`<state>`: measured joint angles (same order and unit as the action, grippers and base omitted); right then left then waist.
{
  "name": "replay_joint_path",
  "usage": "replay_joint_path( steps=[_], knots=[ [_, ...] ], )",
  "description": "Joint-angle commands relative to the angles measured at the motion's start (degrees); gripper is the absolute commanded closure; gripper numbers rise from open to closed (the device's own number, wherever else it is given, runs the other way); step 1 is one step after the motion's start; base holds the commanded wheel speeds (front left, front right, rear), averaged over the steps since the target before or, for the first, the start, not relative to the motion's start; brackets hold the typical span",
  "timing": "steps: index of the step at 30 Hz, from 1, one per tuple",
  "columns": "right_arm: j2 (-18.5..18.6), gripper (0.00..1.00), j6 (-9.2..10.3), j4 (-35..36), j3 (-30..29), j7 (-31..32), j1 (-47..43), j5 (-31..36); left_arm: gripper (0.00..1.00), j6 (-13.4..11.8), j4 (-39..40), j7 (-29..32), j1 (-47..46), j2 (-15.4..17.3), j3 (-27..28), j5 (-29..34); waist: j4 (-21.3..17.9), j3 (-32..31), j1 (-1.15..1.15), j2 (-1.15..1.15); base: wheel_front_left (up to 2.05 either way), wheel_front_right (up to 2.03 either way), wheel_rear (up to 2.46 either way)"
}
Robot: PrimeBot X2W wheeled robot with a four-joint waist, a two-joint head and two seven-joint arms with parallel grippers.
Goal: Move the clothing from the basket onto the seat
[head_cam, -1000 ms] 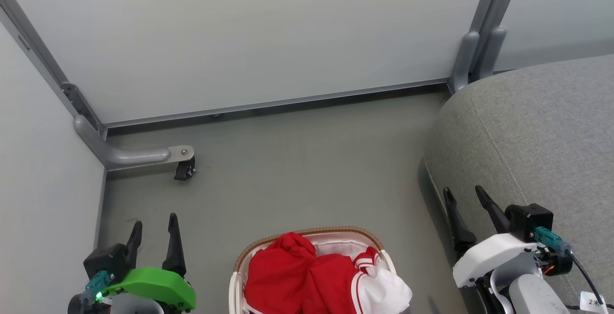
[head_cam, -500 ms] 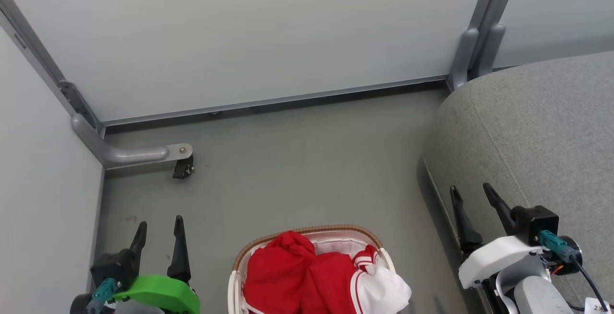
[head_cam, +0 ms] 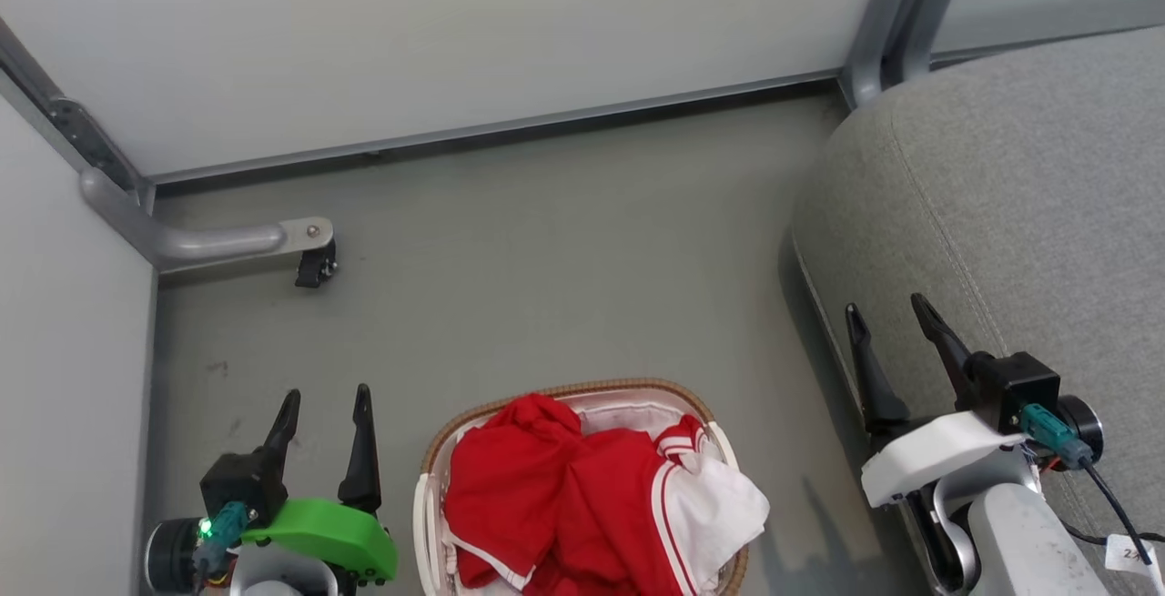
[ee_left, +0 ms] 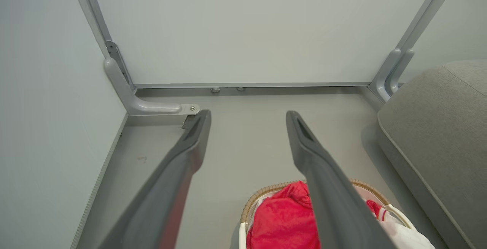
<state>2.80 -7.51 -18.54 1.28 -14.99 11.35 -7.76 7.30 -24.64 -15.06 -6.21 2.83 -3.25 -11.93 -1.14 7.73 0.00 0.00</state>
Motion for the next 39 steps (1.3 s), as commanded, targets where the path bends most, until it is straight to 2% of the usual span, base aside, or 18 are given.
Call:
replay_joint_path(
  steps=[1, 6, 15, 26, 32, 39],
  knots=[
    [0.23, 0.00, 0.04, 0.44, 0.26, -0.29, 1.20, -0.26, 0.00, 0.24, -0.37, -0.11, -1.65, 0.18, -0.31, 0.59, -3.01, 5.69, 0.00, 0.00, 0.00, 0.00, 0.00],
    [0.22, 0.00, 0.04, 2.52, 1.23, -0.29, 3.62, -1.52, 0.00, 0.28, -1.02, -0.11, -5.52, 0.42, -3.17, 0.35, -5.60, 11.86, 0.00, 0.00, 0.00, 0.00, 0.00],
    [0.18, 0.00, 0.04, 6.77, 3.53, -0.29, 7.81, -4.23, 0.00, 0.26, -3.55, -0.12, -13.04, 3.83, -9.67, -2.21, -9.92, 22.32, 0.00, 0.00, 0.00, 0.00, 0.00],
    [0.16, 0.00, 0.04, 11.27, 6.47, -0.29, 12.44, -8.48, 0.00, 0.27, -8.04, -0.11, -20.31, 8.28, -21.05, -5.50, -14.78, 32.27, 0.00, 0.00, 0.00, 0.00, 0.00],
    [0.16, 0.00, 0.04, 12.58, 7.29, -0.29, 14.18, -10.15, 0.00, 0.27, -10.77, -0.11, -23.89, 11.12, -29.35, -7.78, -16.95, 36.57, 0.00, 0.00, 0.00, 0.00, 0.00],
    [0.16, 0.00, 0.04, 13.28, 8.18, -0.29, 14.74, -11.46, 0.00, 0.27, -15.01, -0.10, -28.08, 13.46, -36.57, -10.99, -18.87, 40.66, 0.00, 0.00, 0.00, 0.00, 0.00]
  ],
)
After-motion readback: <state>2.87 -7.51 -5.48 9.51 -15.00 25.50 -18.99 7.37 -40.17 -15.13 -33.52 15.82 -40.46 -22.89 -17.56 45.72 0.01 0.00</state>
